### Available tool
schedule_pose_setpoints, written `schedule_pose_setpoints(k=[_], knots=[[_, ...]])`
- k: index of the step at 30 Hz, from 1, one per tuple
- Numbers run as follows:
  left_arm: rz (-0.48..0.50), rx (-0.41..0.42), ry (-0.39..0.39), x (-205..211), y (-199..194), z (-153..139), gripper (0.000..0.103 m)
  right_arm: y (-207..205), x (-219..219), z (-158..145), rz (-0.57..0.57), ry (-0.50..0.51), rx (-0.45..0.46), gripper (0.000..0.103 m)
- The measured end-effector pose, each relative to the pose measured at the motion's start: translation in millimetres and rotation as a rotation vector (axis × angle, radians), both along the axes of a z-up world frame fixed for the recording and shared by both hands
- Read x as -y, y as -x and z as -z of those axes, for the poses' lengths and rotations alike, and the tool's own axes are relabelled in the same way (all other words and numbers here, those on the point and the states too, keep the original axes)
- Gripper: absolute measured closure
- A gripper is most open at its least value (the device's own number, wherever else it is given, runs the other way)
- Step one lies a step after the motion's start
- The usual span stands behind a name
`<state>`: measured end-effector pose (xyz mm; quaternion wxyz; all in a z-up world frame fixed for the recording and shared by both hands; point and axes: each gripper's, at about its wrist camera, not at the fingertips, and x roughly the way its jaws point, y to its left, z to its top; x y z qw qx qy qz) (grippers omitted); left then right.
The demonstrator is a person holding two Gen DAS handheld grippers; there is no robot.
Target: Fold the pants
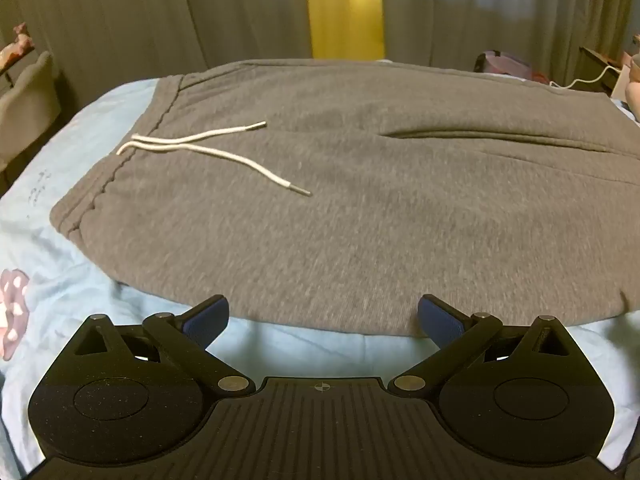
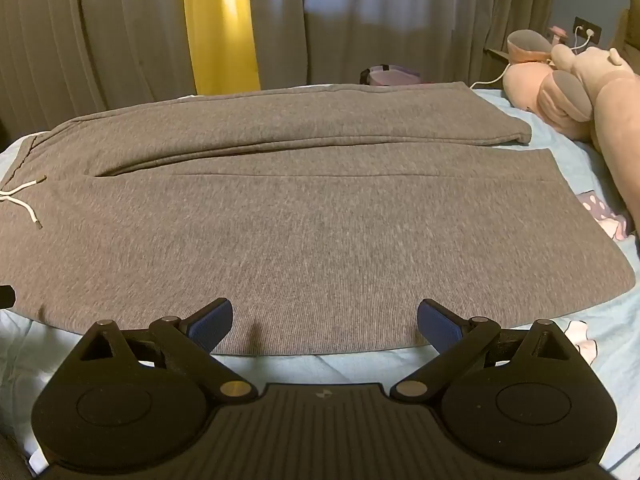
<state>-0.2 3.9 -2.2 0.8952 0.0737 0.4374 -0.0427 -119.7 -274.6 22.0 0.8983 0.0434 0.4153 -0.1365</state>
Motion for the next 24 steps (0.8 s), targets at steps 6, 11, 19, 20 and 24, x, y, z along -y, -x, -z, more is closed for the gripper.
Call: schedule_pose_setpoints(k=[6, 11, 19, 20, 24], knots=[[-0.001, -0.002, 0.001, 0.1, -0.3, 0.0, 0.000, 0.3, 0.1, -0.6, 0.000, 0.000, -0.001, 0.004], [-0.003, -0.004, 0.006, 0.1, -0.1, 1.9, 0.000, 0.6, 0.5, -0.4, 0.000, -0.002, -0.001, 0.004], [-0.006, -0.009, 0.015, -0.7, -0.2, 1.9, 0.000, 0.7, 0.8, -0.3, 0.001, -0.003, -0.001, 0.004], [-0.007, -0.009, 0.015, -1.2, -0.5, 1.7, 0.000, 0.7, 0.9, -0.2, 0.001, -0.003, -0.001, 0.004], [-0.009, -0.009, 0.019, -1.7, -0.2, 1.2, 0.000, 0.5, 0.9, -0.1, 0.002, -0.004, -0.001, 0.004]])
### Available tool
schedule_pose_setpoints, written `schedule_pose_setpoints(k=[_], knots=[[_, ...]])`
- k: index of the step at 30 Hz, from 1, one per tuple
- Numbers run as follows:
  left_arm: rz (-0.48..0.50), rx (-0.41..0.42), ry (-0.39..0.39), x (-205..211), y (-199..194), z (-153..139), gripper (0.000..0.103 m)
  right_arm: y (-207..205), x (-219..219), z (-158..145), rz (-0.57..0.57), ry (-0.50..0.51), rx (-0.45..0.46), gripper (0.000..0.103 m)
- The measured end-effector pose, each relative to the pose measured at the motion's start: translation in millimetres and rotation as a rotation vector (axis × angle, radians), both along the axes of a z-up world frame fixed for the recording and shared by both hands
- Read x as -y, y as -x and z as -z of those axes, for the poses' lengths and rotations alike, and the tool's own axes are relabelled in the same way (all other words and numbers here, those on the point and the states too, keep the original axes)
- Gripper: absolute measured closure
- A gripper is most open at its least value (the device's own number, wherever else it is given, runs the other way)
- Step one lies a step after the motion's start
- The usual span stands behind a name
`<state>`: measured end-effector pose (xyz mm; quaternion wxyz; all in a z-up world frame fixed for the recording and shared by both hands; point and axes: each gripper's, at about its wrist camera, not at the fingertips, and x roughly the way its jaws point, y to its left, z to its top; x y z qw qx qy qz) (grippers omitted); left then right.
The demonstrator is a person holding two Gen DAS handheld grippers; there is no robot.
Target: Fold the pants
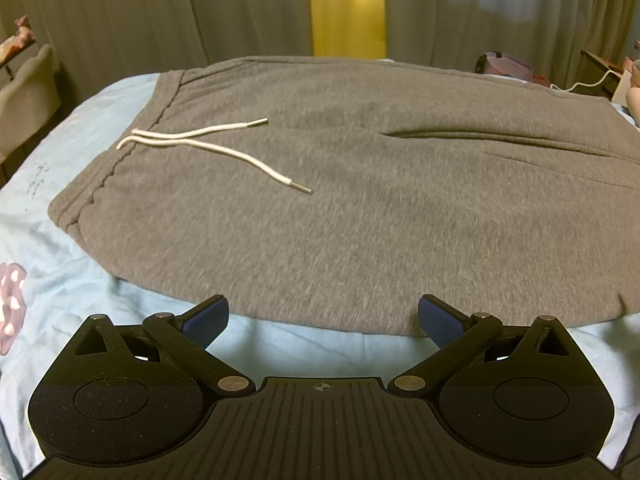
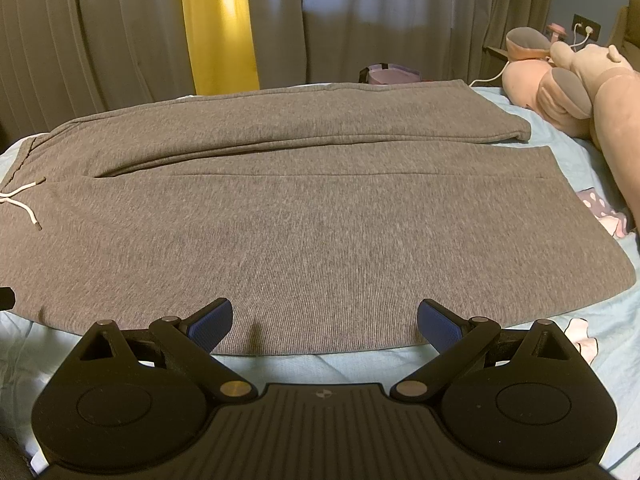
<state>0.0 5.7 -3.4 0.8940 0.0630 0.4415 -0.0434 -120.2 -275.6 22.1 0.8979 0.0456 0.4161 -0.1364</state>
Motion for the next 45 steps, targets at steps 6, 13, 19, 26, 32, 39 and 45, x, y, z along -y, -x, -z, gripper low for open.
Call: schedule_pose_setpoints(k=[6, 13, 19, 26, 32, 39, 45], knots=[[0.000, 0.000, 0.000, -0.2, -0.2, -0.2, 0.000, -0.1, 0.4, 0.4, 0.000, -0.001, 0.000, 0.004], [0.000, -0.002, 0.002, -0.2, -0.2, -0.2, 0.000, -0.3, 0.4, 0.3, 0.003, -0.003, 0.000, 0.004], [-0.002, -0.003, 0.004, -0.2, 0.4, 0.7, 0.000, -0.3, 0.9, 0.4, 0.004, -0.004, 0.000, 0.004], [-0.004, -0.005, 0.009, -1.2, 0.6, 0.1, 0.000, -0.1, 0.7, 0.4, 0.004, -0.005, -0.001, 0.004], [-0.007, -0.007, 0.015, -2.8, -0.7, -0.2, 0.000, 0.6, 0.9, 1.2, 0.004, -0.004, -0.001, 0.004], [-0.009, -0.010, 0.019, -3.5, -0.9, -0.2, 0.000, 0.1, 1.9, 1.2, 0.004, -0.006, -0.001, 0.004], [-0.008, -0.010, 0.019, -3.5, -1.0, -0.2, 0.000, -0.8, 0.9, 0.7, 0.005, -0.006, -0.002, 0.004]])
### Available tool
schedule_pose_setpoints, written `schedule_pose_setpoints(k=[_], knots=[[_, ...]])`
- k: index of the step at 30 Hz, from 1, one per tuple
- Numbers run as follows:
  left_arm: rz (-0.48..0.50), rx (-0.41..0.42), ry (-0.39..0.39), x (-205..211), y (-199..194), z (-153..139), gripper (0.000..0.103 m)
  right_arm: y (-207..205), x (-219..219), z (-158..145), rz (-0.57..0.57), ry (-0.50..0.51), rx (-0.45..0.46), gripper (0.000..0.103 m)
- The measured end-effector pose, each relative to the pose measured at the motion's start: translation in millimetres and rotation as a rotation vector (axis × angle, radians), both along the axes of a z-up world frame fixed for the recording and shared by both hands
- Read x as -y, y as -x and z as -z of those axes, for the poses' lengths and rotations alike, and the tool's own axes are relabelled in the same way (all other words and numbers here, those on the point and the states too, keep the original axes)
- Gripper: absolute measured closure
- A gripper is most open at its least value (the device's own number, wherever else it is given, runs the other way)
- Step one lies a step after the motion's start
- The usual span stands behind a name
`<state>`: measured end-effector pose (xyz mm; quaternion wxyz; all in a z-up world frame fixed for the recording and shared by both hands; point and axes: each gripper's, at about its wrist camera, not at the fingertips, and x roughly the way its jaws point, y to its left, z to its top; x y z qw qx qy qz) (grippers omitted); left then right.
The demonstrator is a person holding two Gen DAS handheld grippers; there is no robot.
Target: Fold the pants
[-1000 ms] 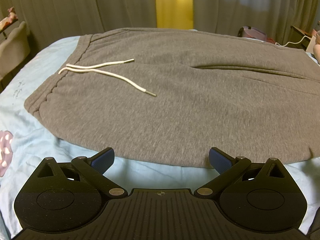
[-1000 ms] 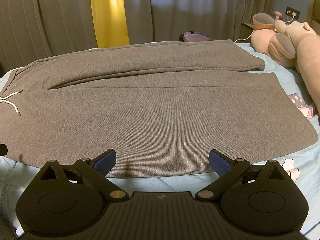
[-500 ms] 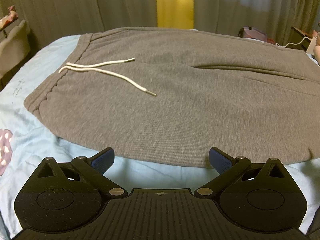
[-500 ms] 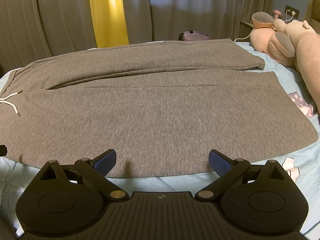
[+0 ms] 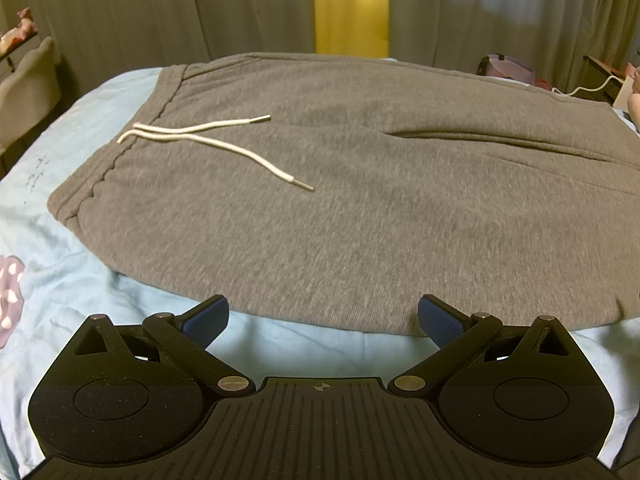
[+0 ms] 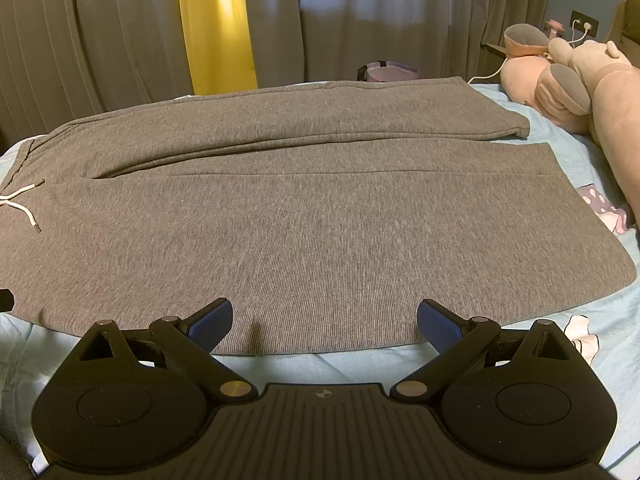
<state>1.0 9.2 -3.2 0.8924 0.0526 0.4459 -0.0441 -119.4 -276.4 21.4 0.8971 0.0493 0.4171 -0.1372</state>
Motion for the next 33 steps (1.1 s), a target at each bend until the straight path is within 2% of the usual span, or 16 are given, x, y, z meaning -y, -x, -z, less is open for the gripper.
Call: schedule_pose_setpoints(k=[16, 33], knots=[[-0.005, 0.002, 0.011, -1.9, 0.0, -1.3, 0.000, -1.1, 0.7, 2.2, -0.004, -0.001, -0.007, 0.004], [-0.006, -0.003, 0.017, -1.7, -1.6, -2.9, 0.000, -1.5, 8.1, 2.1, 0.003, -0.047, 0.001, 0.004]])
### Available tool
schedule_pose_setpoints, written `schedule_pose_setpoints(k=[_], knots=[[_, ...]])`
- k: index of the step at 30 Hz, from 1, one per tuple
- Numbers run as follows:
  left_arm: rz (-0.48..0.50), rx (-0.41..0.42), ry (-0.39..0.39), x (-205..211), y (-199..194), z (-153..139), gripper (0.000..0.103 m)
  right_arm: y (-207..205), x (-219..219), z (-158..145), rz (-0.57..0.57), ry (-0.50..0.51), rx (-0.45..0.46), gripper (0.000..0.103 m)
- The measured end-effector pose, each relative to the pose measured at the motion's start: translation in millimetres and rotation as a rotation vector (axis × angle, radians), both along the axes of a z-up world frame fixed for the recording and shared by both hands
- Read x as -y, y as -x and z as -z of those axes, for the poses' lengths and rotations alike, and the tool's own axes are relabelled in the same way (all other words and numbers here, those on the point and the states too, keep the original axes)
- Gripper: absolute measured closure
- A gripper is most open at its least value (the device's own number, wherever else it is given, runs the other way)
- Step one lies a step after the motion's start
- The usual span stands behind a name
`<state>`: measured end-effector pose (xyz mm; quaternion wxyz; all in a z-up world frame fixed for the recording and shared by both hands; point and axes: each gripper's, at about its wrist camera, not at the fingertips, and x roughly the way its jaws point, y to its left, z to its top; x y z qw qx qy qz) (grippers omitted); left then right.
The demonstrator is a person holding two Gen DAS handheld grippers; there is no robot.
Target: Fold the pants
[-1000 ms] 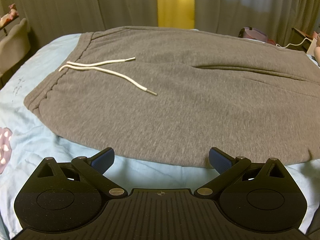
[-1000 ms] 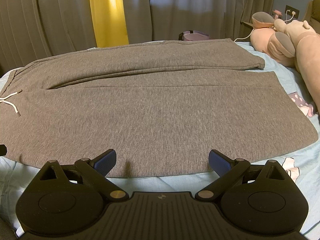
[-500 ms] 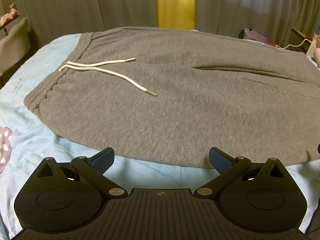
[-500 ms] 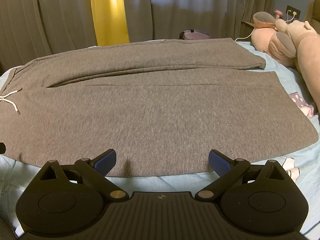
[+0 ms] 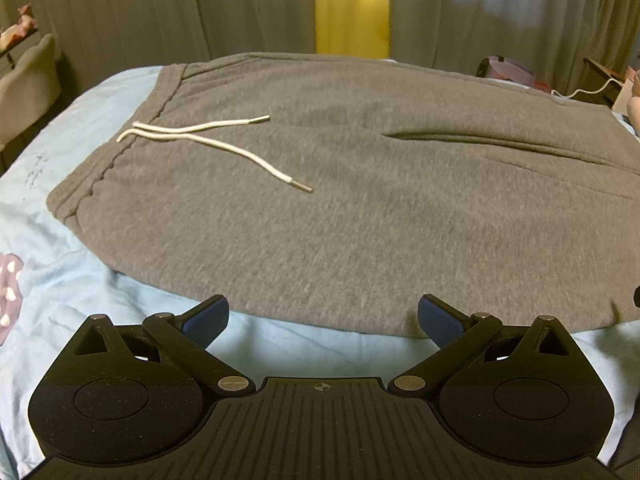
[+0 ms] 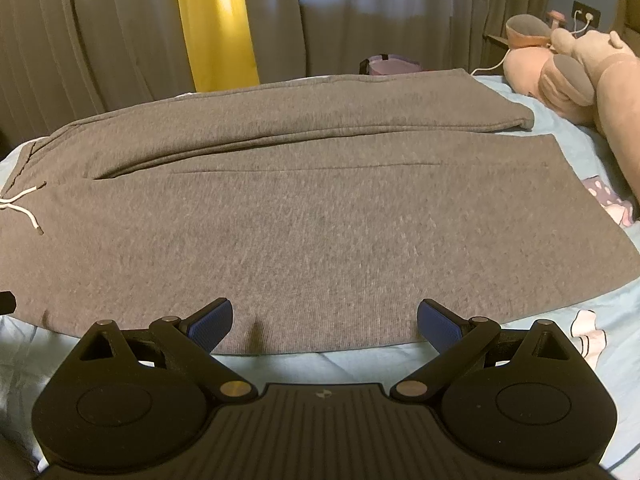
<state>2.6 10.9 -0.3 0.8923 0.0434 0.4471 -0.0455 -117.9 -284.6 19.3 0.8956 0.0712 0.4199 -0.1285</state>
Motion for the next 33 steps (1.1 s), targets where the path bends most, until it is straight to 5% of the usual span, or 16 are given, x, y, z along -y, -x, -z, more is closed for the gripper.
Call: schedule_pose_setpoints(k=[15, 19, 25, 28, 33], knots=[[0.009, -0.002, 0.050, 2.7, -10.9, -11.1, 0.000, -30.0, 38.9, 15.4, 0.090, -0.113, -0.002, 0.004], [-0.045, 0.014, 0.053, 13.5, -43.1, -24.2, 0.000, -57.5, 53.8, 30.9, 0.154, -0.083, -0.058, 0.004], [-0.217, 0.145, 0.142, 29.0, -117.6, -40.2, 0.000, -77.2, 61.9, 55.1, 0.208, -0.072, -0.143, 0.004], [-0.249, 0.186, 0.114, 32.1, -150.4, -28.6, 0.000, -79.3, 64.6, 58.7, 0.223, -0.085, -0.129, 0.004], [-0.343, 0.220, -0.060, 5.0, -182.2, 15.9, 0.000, -81.3, 69.5, 59.5, 0.247, -0.099, -0.098, 0.004]])
